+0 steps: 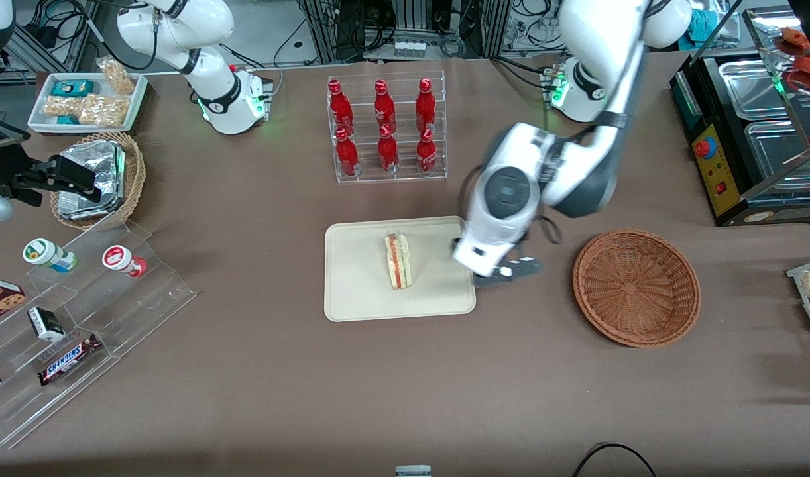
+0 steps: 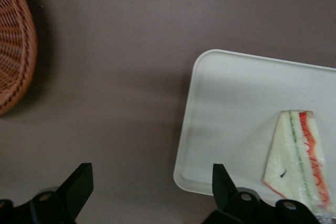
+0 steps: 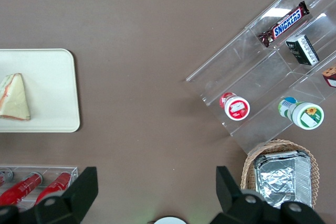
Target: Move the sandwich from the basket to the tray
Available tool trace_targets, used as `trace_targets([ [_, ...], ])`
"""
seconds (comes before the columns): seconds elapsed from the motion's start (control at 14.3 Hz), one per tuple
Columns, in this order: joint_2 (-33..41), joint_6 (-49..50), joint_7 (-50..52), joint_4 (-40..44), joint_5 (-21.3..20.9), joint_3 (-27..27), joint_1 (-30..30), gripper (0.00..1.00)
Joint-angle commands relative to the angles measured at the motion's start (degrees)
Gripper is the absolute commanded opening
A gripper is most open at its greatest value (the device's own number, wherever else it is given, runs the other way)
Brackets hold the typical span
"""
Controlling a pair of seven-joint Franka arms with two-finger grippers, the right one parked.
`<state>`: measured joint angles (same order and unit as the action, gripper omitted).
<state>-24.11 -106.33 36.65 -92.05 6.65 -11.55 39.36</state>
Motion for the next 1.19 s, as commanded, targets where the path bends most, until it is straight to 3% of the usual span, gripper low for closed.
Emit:
trace_targets([
  [0.0,9.15,-0.11,-9.36,-9.09,-0.33,0.48,-4.36,1.00],
  [0.14,12.84,2.34,-13.86,-10.87,-0.50,0.39,-7.35,1.00],
  [0.35,18.46,8.40,-19.40,-10.87,-4.97,0.56,-12.01,1.00],
  [0.42,19.88,9.99,-20.90,-10.61,-5.59,2.22,-15.85,1.00],
  [0.56,20.68,12.19,-25.38,-8.51,-5.60,11.07,-25.78,1.00],
  [0.91,24.63,16.24,-34.08,-4.73,-5.60,23.66,-43.80,1.00],
  [1.12,26.39,16.07,-34.54,-2.70,-5.95,23.25,-45.43,1.00],
])
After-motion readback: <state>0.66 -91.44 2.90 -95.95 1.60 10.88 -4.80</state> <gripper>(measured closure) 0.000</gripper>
